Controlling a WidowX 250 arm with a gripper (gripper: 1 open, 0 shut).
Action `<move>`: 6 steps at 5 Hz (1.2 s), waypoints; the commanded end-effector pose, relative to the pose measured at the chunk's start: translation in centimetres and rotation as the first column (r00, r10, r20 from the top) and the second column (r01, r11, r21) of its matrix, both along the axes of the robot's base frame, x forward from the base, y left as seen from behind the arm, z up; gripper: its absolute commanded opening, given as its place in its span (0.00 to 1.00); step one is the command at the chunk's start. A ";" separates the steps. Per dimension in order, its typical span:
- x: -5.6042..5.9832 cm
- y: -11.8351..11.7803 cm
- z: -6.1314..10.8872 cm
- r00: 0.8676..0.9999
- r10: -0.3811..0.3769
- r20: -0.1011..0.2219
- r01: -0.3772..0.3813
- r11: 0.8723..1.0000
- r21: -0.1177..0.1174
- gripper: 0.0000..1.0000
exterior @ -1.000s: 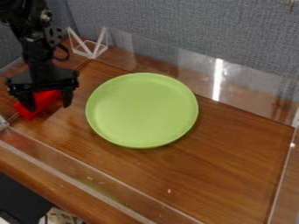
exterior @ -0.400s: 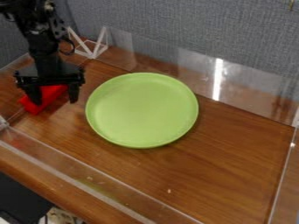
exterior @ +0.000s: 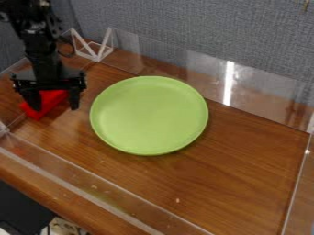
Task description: Put the red object on the left side
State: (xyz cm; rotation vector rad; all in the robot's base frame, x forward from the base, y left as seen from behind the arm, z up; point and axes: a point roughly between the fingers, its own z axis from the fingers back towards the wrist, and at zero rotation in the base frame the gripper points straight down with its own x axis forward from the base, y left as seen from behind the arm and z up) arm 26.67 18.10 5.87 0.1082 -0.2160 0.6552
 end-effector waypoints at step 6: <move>3.3 -2.4 6.2 0.979 -0.172 0.109 0.175 0.984 -0.021 1.00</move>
